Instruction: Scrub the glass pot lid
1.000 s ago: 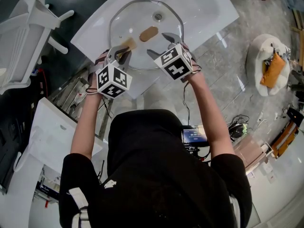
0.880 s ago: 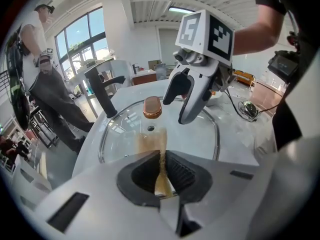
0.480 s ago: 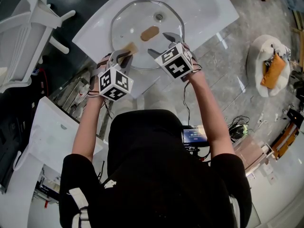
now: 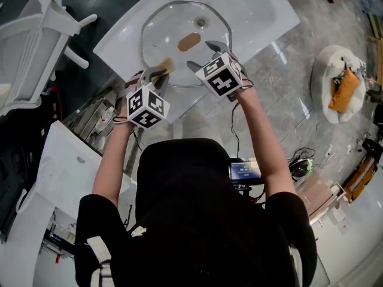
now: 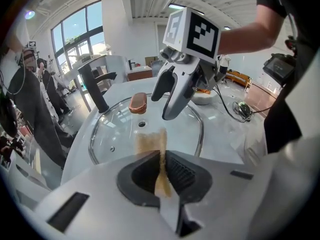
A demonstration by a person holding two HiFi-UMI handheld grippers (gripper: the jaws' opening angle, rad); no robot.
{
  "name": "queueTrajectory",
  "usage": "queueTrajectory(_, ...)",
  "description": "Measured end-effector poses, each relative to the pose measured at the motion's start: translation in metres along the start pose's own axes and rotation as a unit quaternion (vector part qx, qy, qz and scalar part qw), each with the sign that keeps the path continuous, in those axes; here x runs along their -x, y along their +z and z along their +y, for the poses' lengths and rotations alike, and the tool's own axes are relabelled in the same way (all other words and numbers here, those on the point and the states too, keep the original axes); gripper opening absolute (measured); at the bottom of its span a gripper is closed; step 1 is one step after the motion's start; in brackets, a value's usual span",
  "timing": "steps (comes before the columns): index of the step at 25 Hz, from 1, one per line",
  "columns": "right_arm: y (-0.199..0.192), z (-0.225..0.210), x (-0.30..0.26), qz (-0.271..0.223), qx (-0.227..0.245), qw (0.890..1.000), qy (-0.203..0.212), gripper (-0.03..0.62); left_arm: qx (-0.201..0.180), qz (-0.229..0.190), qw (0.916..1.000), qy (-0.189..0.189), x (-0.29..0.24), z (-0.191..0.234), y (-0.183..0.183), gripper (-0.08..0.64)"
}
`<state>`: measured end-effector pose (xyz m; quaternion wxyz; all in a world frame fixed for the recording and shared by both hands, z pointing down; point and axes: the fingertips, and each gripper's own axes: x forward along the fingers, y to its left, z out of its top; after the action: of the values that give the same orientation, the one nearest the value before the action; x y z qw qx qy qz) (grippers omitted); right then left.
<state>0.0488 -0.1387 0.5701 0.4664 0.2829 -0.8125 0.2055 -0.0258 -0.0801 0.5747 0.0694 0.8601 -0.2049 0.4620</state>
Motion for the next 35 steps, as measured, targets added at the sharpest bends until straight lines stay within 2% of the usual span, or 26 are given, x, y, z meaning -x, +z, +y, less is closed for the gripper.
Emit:
queueTrajectory(12, 0.001, 0.002, 0.003, 0.009, -0.003, 1.0, -0.025, 0.313, 0.043, -0.016, 0.9988, 0.017, 0.025, 0.002, 0.003, 0.02)
queueTrajectory(19, -0.003, 0.012, 0.012, 0.011, -0.008, 0.999, -0.049, 0.194, 0.058, -0.043, 0.9964, 0.044, 0.049, 0.01, 0.013, 0.02)
queueTrajectory(32, 0.017, 0.034, 0.064, -0.057, -0.036, 0.994, -0.091, 0.029, 0.074, -0.104, 0.9883, 0.083, 0.102, 0.014, 0.036, 0.02)
queueTrajectory(35, 0.026, 0.04, 0.078, -0.076, -0.04, 0.991, -0.103, 0.011, 0.078, -0.122, 0.9853, 0.091, 0.116, 0.015, 0.042, 0.02)
